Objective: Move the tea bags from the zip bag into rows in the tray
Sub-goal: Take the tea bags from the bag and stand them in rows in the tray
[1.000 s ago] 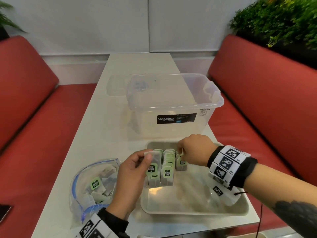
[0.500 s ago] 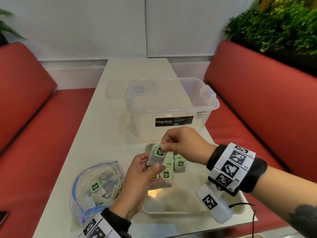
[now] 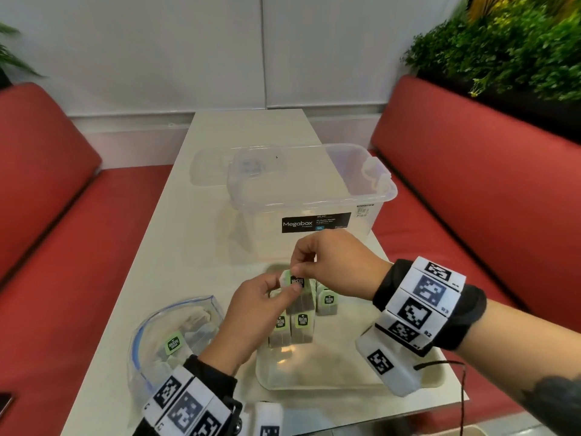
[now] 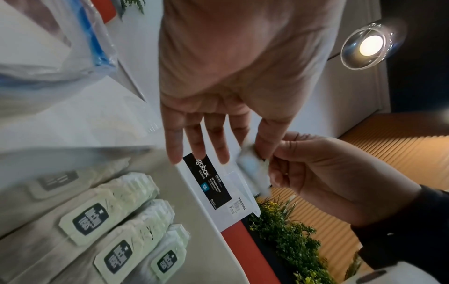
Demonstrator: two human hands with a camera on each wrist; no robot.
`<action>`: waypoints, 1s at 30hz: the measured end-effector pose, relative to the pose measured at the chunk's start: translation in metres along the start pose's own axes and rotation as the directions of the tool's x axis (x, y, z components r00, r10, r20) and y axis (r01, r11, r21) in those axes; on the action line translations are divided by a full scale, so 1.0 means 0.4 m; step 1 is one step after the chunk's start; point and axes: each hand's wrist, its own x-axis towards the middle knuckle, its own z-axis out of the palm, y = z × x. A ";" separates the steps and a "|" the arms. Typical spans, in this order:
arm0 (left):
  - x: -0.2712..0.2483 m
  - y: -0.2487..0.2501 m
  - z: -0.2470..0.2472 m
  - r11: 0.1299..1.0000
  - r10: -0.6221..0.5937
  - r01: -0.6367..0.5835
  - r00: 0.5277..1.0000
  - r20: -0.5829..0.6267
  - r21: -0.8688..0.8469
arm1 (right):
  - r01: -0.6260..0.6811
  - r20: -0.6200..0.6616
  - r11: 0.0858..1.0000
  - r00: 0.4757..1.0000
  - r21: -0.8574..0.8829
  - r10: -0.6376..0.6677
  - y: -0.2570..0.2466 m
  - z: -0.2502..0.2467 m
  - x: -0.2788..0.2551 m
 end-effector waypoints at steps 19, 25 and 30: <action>-0.035 -0.067 0.001 0.906 0.145 -0.106 0.987 -0.065 0.409 | -0.053 0.190 0.902 0.971 -0.429 0.148 0.110 0.007 0.005; -0.073 -0.106 -0.016 0.864 0.111 -0.081 0.993 -0.032 0.496 | -0.119 0.258 0.851 0.924 -0.512 0.284 0.167 0.064 0.026; -0.085 -0.120 -0.018 0.856 0.092 -0.068 0.996 -0.021 0.512 | -0.106 0.271 0.824 0.915 -0.556 0.300 0.183 0.101 0.042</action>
